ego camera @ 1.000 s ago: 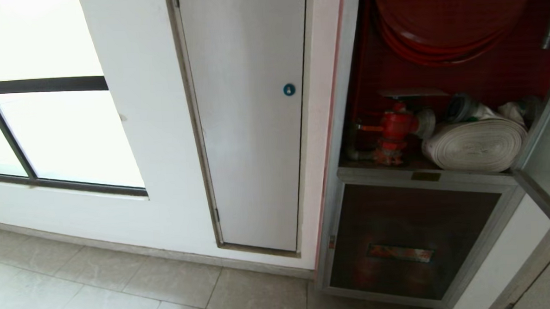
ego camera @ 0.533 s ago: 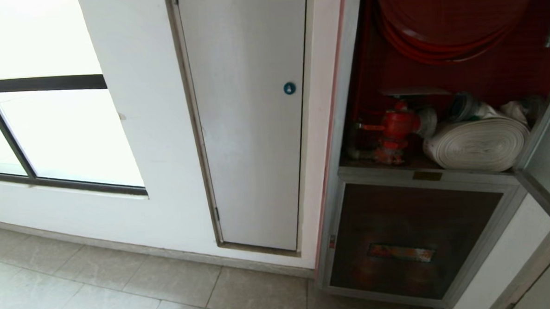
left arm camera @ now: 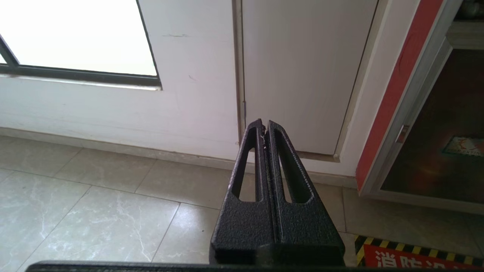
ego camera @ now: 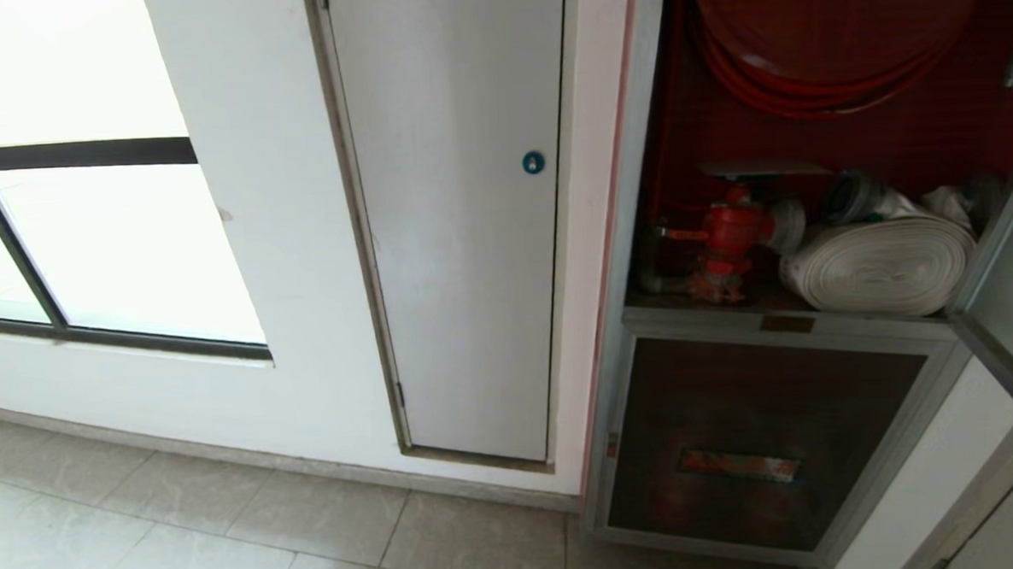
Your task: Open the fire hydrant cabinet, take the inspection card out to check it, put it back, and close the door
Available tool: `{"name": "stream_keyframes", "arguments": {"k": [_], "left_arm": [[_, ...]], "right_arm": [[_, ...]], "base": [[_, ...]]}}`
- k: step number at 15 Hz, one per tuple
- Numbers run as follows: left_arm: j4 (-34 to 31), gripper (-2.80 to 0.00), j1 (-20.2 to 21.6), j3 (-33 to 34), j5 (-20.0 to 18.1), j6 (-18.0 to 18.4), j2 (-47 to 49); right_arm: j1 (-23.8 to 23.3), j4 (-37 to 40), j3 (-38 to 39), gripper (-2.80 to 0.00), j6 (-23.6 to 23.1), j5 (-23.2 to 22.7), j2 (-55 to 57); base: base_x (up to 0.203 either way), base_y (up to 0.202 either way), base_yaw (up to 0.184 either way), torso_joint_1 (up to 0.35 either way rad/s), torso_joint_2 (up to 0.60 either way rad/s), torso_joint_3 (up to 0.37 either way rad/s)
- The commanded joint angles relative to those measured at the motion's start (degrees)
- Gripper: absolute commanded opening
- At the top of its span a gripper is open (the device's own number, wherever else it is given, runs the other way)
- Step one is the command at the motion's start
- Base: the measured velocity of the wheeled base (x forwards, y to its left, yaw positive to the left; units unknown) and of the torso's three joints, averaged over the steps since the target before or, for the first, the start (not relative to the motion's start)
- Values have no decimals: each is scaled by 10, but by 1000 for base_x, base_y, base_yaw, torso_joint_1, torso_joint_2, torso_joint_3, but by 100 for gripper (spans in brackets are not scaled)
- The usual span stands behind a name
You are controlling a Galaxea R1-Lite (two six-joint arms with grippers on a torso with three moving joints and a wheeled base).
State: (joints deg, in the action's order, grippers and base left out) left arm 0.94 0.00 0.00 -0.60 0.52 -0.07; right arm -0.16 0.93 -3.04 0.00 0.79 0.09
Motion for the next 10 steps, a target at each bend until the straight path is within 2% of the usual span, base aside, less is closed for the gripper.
{"name": "stream_keyframes", "arguments": {"k": [1, 3, 5, 7, 10], "left_arm": [[0, -280, 0, 4, 0, 0, 1], [0, -280, 0, 4, 0, 0, 1], [0, -280, 0, 4, 0, 0, 1], [0, -280, 0, 4, 0, 0, 1], [0, -280, 0, 4, 0, 0, 1]], "right_arm": [[0, 25, -60, -280, 1, 1, 16], [-1, 46, -115, -280, 1, 8, 68], [-6, 44, -163, -280, 1, 42, 135], [-16, 17, -201, -280, 2, 89, 204], [-62, -52, -235, -280, 6, 126, 303]], "base": [[0, 0, 0, 0, 0, 0], [0, 0, 0, 0, 0, 0], [0, 0, 0, 0, 0, 0], [0, 0, 0, 0, 0, 0], [0, 0, 0, 0, 0, 0]]}}
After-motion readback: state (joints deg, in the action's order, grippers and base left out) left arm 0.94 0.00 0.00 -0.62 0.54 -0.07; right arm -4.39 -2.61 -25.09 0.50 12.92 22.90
